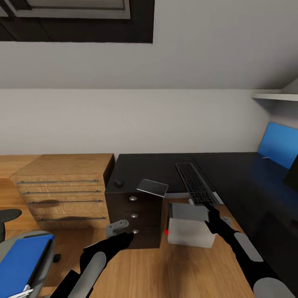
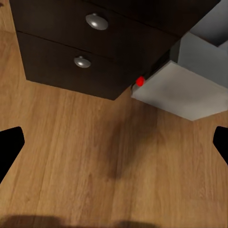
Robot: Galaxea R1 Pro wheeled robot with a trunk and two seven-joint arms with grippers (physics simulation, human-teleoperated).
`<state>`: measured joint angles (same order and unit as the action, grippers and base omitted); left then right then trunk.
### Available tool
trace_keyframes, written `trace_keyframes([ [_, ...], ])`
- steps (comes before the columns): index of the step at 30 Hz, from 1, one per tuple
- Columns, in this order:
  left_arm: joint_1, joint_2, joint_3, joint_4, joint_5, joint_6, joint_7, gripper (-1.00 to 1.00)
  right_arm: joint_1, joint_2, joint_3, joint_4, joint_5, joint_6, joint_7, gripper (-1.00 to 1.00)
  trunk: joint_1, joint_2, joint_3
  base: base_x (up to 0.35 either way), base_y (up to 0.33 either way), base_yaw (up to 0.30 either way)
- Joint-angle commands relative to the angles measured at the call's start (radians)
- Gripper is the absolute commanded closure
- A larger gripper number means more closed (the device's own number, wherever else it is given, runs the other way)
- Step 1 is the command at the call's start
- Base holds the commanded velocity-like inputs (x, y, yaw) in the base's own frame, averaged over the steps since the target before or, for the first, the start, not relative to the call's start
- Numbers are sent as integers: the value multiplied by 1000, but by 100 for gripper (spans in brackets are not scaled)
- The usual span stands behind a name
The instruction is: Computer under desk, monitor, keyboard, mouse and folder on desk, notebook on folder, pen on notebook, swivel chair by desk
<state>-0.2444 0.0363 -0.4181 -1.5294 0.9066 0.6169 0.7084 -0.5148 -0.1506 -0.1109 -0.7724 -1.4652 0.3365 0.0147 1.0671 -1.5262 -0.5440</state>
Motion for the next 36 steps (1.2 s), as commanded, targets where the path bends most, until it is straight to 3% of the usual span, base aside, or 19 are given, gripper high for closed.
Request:
trace_keyframes([
  [1,-1,1,-2,0,11,0,10,-100,-1,-5,-3,1,-3,5,1,-100,4,-8,-4,0,0,0],
  [13,-1,0,-2,9,12,0,9,-100,-1,-33,-3,5,-4,49,4,-100,50,-92,-42,0,0,0],
  [16,-1,0,-3,9,12,0,9,-100,0,-38,-4,7,-4,64,32,-100,61,-113,-51,0,0,0],
  [23,-1,0,-31,9,13,0,9,-100,1,-60,-4,91,-5,77,267,-100,88,-162,-73,0,0,0],
  [27,-1,0,-40,10,13,0,10,-100,1,-64,-4,160,-4,76,424,-100,104,-190,-86,0,0,0],
  [28,-1,0,-43,10,13,0,10,-100,1,-65,-4,187,-4,75,494,-100,107,-197,-89,0,0,0],
  [31,-1,0,-45,9,13,0,10,-100,1,-65,-3,214,-3,73,569,-100,119,-218,-98,0,0,0],
  [36,-1,-1,-52,9,12,0,10,-100,1,-66,-2,237,-3,72,628,-100,138,-253,-114,0,0,0],
])
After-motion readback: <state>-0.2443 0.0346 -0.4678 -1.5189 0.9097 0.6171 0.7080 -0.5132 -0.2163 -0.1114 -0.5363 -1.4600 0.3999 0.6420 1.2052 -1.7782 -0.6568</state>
